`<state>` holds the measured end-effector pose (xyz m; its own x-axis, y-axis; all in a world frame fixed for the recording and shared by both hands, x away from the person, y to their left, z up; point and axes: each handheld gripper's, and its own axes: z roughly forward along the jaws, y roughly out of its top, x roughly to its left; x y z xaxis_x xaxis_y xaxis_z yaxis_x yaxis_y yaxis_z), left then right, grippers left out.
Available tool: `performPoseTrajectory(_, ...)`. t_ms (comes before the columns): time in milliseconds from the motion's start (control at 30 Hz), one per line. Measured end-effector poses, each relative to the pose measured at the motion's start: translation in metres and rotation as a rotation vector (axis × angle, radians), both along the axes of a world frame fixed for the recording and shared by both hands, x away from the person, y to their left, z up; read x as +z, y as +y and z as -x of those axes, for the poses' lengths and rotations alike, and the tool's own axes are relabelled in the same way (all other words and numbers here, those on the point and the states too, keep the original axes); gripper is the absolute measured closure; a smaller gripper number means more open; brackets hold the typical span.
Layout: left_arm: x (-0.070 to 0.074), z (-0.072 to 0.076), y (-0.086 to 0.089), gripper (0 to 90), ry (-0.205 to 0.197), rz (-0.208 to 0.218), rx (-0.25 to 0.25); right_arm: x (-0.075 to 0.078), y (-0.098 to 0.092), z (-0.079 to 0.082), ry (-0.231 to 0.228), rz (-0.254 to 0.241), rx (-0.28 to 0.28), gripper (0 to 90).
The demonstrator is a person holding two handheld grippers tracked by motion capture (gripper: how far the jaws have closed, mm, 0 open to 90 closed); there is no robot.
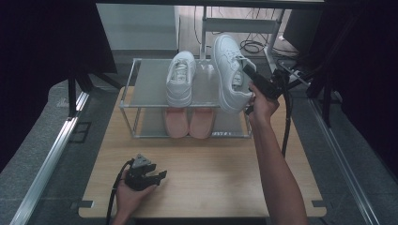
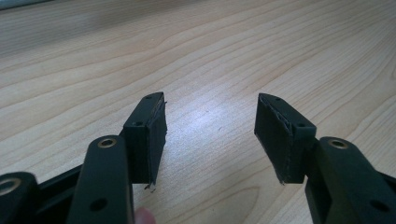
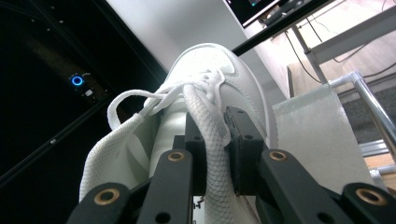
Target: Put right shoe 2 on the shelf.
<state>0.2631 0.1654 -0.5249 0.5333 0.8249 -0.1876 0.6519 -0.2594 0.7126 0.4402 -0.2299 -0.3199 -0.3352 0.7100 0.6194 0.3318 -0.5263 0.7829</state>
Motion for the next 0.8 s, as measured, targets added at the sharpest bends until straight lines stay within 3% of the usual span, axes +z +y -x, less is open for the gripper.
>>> performPoseTrajectory(333, 0.001, 0.0, 0.002, 44.5, -0.001, 0.004, 0.003, 0.003, 0.017, -0.014, 0.027, 0.009, -0.002, 79.0)
performPoseTrajectory(800, 0.001, 0.0, 0.004, 44.5, -0.005, 0.005, 0.002, 0.004, 0.039, -0.031, 0.069, 0.061, -0.015, 78.5)
